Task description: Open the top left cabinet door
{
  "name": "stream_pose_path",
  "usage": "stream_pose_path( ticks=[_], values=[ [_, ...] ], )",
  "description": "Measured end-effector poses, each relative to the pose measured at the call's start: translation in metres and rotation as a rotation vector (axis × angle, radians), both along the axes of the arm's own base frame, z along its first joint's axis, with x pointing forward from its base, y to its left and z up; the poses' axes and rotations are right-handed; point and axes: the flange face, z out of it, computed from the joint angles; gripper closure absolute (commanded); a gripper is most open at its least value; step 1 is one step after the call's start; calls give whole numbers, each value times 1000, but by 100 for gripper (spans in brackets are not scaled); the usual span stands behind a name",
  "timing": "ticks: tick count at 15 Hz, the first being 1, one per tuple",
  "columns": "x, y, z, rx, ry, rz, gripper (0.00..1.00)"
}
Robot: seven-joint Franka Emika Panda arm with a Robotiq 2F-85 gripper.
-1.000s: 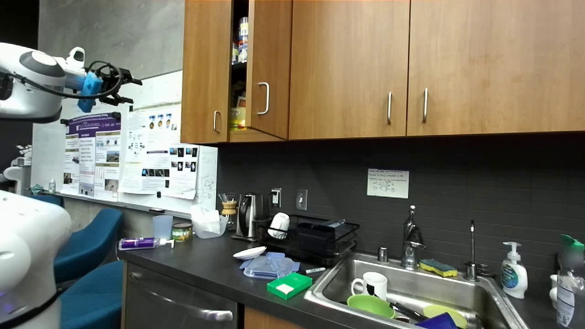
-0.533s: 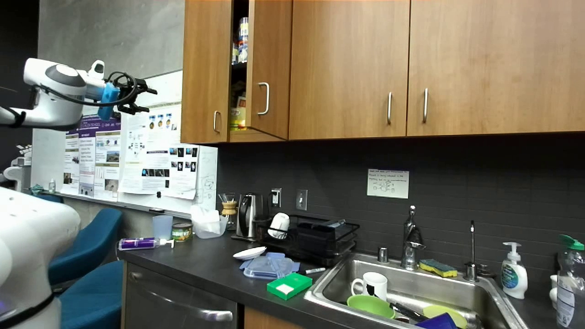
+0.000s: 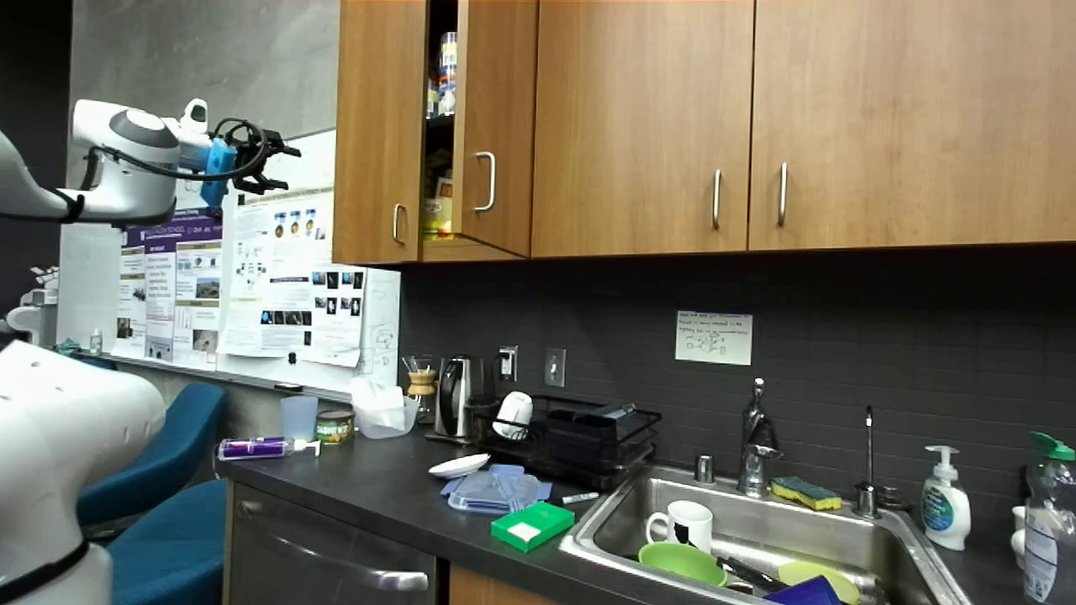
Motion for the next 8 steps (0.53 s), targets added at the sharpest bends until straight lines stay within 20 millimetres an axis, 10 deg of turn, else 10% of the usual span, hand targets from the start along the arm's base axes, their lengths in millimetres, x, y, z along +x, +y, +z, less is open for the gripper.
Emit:
stream_pose_path(
  ticks=[8],
  values=[
    [43,-5,17,8,13,-94,0]
  ],
)
